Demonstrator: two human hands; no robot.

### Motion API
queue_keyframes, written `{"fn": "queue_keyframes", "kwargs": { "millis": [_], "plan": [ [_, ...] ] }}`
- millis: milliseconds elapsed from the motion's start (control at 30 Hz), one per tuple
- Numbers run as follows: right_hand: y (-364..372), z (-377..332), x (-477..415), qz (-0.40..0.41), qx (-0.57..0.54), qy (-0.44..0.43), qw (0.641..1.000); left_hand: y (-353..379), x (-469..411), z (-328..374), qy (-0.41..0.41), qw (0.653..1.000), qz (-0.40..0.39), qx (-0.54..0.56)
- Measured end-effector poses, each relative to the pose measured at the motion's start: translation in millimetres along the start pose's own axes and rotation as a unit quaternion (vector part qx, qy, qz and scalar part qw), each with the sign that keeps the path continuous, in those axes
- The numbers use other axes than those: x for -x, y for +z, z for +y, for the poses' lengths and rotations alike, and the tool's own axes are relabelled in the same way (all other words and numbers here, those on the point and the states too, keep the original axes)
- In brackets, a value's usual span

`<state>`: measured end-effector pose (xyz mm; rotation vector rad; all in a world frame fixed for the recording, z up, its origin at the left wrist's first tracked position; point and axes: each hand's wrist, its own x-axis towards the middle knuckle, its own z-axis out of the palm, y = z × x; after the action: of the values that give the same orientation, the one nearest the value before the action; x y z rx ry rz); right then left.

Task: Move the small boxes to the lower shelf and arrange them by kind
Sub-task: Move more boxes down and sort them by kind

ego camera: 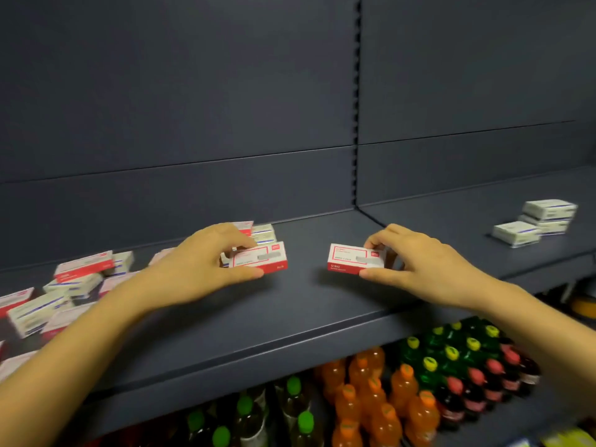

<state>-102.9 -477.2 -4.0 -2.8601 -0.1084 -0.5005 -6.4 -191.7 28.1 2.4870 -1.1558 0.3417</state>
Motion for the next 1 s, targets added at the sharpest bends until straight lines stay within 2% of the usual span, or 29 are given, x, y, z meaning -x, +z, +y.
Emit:
{"fn": "queue_keyframes", "kwargs": {
  "millis": [267,700,1000],
  "plan": [
    [-52.7,84.7,54.7,0.031,0.017,0.055,0.998,49.5,-74.6,90.3,0.096,0.995,0.002,0.019],
    [-132.1,268.3,138.5,0.051,0.028,0.128,0.990,143.4,-181.6,264.4,0.148,0.986,0.032,0.071],
    [-169.9,366.6,183.5,0.056,0.053,0.169,0.983,195.3,-248.6,361.1,0.180,0.981,0.013,0.068]
  ]
}}
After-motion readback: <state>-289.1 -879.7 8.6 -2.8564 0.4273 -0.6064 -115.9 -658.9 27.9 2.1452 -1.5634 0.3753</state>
